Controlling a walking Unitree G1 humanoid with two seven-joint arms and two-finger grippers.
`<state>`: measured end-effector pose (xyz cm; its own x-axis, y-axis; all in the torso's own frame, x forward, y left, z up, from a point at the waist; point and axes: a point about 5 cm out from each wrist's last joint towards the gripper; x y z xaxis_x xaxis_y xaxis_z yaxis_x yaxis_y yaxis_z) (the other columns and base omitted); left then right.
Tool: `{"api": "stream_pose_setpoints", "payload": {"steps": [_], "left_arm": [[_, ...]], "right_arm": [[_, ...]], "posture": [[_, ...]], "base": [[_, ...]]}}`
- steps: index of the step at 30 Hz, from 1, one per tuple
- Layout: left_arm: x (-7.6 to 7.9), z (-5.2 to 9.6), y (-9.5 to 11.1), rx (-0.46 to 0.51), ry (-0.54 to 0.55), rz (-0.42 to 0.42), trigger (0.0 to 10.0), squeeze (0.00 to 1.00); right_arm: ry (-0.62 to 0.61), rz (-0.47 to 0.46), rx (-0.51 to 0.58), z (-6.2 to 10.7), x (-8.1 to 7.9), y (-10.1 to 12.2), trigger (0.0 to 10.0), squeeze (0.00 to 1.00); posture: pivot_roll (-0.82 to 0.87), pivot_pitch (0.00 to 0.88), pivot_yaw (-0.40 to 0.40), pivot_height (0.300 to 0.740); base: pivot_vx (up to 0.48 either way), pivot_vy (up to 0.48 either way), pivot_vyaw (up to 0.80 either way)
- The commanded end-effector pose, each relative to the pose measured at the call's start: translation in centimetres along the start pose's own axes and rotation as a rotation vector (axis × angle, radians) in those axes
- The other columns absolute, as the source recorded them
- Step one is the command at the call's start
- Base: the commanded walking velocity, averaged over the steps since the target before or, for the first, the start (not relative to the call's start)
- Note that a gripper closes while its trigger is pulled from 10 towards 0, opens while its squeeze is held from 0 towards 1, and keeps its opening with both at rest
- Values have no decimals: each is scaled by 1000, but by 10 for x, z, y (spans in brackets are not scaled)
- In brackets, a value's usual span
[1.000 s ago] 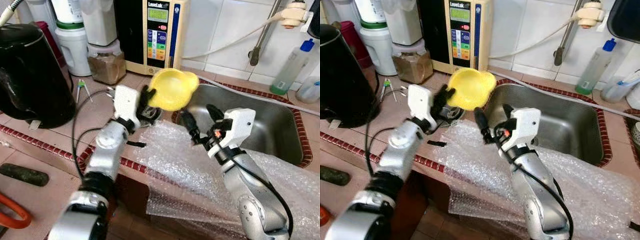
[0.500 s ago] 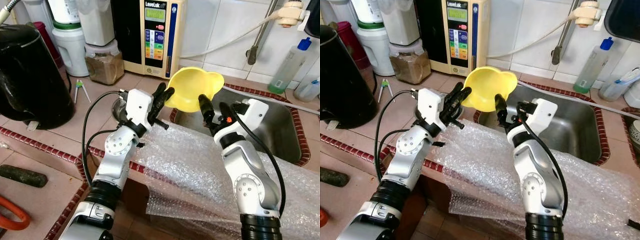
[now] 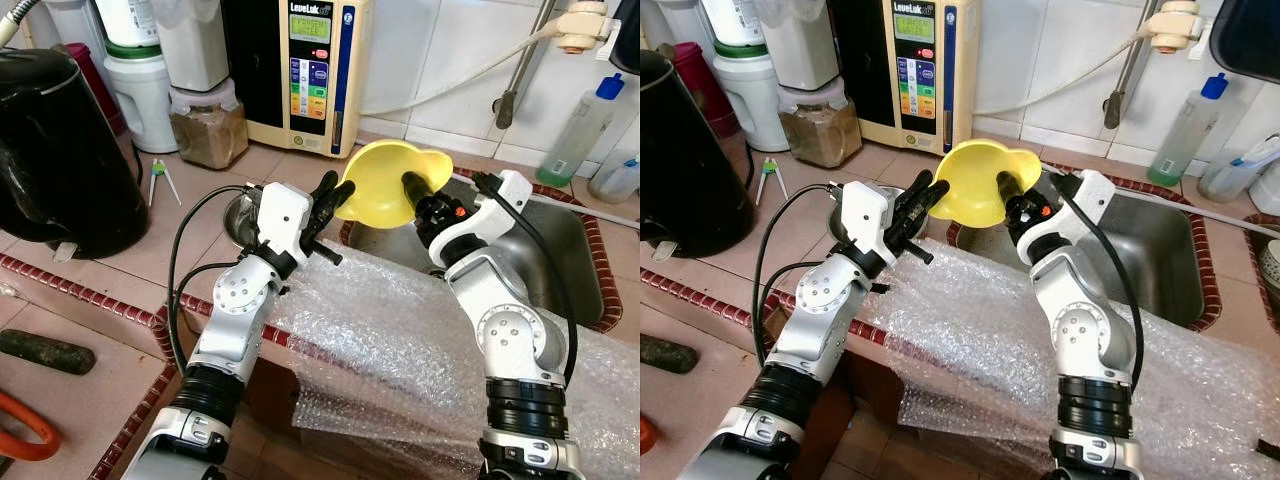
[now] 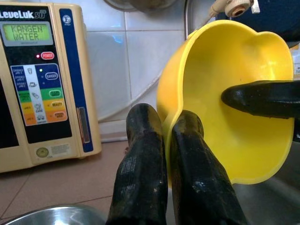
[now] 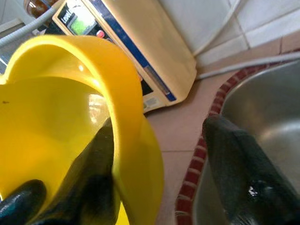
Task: Kitchen organization
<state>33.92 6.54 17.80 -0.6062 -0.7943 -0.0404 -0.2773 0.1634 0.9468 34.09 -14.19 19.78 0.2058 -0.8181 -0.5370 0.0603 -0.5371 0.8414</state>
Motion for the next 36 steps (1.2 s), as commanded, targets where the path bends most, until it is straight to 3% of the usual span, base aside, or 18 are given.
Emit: {"api": "stream_pose_setpoints", "payload": {"steps": [1,11,18,19,20,21,23,24,25,26,27,28,29,30,31,36], "left_arm": [[3,-2,9,47,-32,-16,0,0],[4,-3,7,32,-28,-11,0,0],[3,1,3,21,-5,-4,0,0],[4,1,2,16,-10,-5,1216,0],[4,1,1,12,-13,-6,1216,0],[4,1,0,9,-16,-6,2235,0],[5,2,-1,3,-20,-4,3255,0],[5,2,-2,-2,-21,-5,4431,0],[6,2,-3,-13,-27,5,8039,0],[6,1,-4,-23,-31,15,10000,0],[6,0,-5,-30,-38,27,10000,0],[7,-2,-3,-34,-60,55,10000,651],[7,-2,-3,-35,-68,63,10000,651],[7,-3,-2,-37,-72,71,10000,922],[7,-3,-2,-44,-85,81,10000,1000],[5,-3,-4,-65,-99,75,10000,1000]], "right_arm": [[-111,-12,24,3,21,11,0,0],[-67,52,-22,7,11,7,0,0],[-194,64,39,11,20,1,0,0],[-205,75,48,11,21,1,0,0],[-211,83,54,12,22,2,0,0],[-221,89,61,12,23,2,0,0],[-250,88,85,13,26,3,0,0],[-268,94,93,14,28,4,0,0],[-290,91,104,15,31,4,0,0],[-311,86,113,17,34,4,0,0],[-332,83,121,18,37,4,0,0],[-371,72,133,22,43,3,0,0],[-382,69,136,23,45,2,0,0],[-393,67,136,24,46,2,0,0],[-420,61,134,27,49,-1,0,0],[-459,42,139,29,52,-5,0,0]], "posture": [[0,16,16,740],[-6,26,20,740],[-16,28,9,740],[-18,28,9,740],[-18,28,9,740],[-19,26,9,740],[-24,22,10,740],[-24,22,10,740],[-24,22,10,740],[-25,20,9,740],[-25,20,9,740],[-25,20,8,740],[-25,20,8,740],[-25,21,9,740],[-27,21,13,740],[-29,24,16,740]], "base": [[0,0,0],[0,0,0],[0,0,0],[0,0,0],[0,0,0],[0,0,0],[0,0,0],[0,0,0],[0,0,0],[0,0,0],[0,0,0],[0,0,0],[0,0,0],[0,0,0],[0,0,0],[0,0,0]]}}
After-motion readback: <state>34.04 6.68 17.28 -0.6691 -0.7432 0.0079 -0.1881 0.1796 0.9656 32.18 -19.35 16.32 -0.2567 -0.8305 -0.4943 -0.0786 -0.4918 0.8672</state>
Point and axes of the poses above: a point about 5 cm out from each wrist's last joint towards the gripper, its own z axis pointing back from the gripper into the wrist, its own y axis along the axis of the wrist's last joint, x = y × z, and after that the axes turned 6 degrees about z, right-handed
